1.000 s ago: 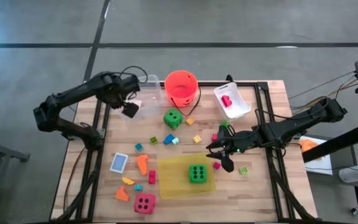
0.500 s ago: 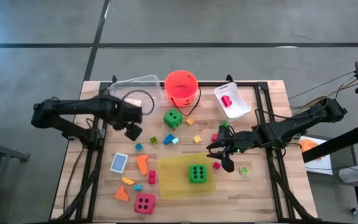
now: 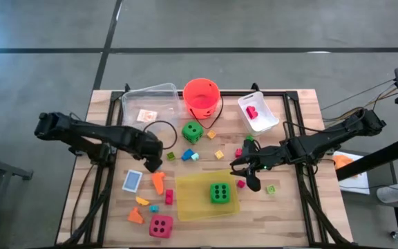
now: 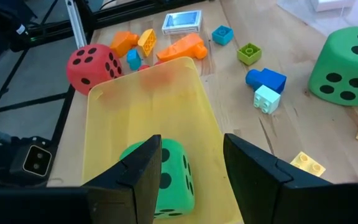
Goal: Pick & Place Toys
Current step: Put the light blue game piece into the white bin
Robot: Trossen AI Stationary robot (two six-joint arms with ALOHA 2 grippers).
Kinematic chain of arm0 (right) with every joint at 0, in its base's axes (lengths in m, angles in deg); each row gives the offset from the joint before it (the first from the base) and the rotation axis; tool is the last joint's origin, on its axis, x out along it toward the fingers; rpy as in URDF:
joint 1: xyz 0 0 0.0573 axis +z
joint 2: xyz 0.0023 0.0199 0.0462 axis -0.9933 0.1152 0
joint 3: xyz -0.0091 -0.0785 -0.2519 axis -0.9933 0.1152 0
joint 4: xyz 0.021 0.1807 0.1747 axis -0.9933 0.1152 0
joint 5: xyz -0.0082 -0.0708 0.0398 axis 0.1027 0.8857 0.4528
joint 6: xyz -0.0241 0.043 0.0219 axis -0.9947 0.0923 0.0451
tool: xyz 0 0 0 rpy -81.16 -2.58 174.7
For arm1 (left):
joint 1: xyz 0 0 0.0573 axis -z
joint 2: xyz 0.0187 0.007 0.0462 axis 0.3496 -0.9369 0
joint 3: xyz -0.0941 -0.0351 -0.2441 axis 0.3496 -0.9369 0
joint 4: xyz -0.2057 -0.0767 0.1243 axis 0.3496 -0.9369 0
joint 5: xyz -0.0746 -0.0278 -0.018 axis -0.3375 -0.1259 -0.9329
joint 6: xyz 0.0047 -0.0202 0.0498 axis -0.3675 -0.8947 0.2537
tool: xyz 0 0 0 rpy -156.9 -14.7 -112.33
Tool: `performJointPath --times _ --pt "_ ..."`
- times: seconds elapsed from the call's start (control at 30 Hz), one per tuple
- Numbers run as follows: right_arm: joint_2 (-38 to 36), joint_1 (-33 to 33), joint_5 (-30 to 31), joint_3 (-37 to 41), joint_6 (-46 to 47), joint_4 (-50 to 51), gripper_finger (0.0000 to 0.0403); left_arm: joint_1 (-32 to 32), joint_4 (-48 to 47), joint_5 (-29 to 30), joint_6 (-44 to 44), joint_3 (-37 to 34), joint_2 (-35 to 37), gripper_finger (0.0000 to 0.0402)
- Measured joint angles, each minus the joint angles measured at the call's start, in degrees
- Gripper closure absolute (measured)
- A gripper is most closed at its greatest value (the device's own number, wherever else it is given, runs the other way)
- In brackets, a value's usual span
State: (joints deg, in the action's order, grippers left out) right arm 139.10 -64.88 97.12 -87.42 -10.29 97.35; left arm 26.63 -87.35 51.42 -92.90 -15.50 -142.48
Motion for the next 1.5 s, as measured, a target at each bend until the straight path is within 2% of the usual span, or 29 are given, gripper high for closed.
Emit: performJointPath --times 0.23,0.57,1.0,1.23,1.37,1.5 --pt "0.0 0.0 0.0 0.0 0.0 0.0 0.0236 0.0 8.5 0.2 2.0 -8.2 0.0 0.0115" --pt "0.0 0.0 0.0 0.0 0.0 0.0 0.0236 0.0 17.7 0.2 2.2 -12.5 -0.6 0.0115" --pt "0.0 0.0 0.0 0.0 0.0 -0.1 0.0236 0.0 21.0 0.1 4.7 -12.7 -7.7 0.0115" --pt "0.0 0.0 0.0 0.0 0.0 0.0 0.0236 0.0 21.4 -2.1 7.8 -12.6 -11.9 0.0117" --pt "0.0 0.0 0.0 0.0 0.0 0.0 0.0236 0.0 22.3 -2.5 8.6 -12.5 -12.6 0.0145" --pt "0.0 0.0 0.0 0.0 0.0 0.0 0.0236 0.0 23.4 -2.8 8.7 -12.6 -12.2 0.0205"
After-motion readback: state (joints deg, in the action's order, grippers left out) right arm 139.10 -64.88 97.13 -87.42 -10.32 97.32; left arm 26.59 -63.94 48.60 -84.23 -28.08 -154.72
